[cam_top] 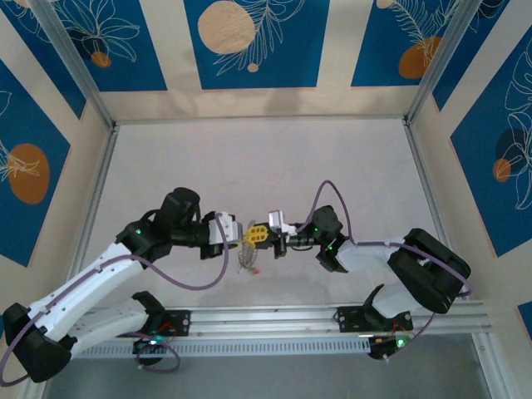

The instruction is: Put the keys on the keyring

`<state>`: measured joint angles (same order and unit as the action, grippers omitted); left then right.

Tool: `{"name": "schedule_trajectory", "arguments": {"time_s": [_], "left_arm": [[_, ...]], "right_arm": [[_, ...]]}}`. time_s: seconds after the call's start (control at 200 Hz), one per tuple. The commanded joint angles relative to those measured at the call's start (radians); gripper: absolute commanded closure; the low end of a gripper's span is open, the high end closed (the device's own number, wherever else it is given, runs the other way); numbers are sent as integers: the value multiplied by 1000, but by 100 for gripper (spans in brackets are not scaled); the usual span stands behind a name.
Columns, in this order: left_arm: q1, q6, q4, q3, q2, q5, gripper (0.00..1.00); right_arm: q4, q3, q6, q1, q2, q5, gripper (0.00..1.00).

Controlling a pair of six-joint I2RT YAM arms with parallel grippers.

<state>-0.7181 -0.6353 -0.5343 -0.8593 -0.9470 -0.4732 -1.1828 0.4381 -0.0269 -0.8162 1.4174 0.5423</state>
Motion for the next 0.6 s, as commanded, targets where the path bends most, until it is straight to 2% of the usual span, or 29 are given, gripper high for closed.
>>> {"name": "schedule_trajectory", "arguments": {"time_s": [0.0,0.09,0.15,0.375,0.49,0.595], "left_arm": [[-1,-31,-62,-93,-22,47,100],[-5,-88,-153,-136,-44,109,100],[-13,-120,-213,-171,-64,146,100],[-72,-190,-344,-267,-152,253,100],[-100,-193,-367,-289,-188,311,100],[-106,-186,-361,-294,-197,309,100]], "right_arm": [[189,22,-114,4,-69,-38,86],[394,47,-187,9,-134,-54,83],[459,58,-200,12,-153,-62,80],[499,96,-107,8,-148,-77,67],[500,120,-73,1,-125,-88,67],[499,127,-59,-4,-114,-102,69]]}}
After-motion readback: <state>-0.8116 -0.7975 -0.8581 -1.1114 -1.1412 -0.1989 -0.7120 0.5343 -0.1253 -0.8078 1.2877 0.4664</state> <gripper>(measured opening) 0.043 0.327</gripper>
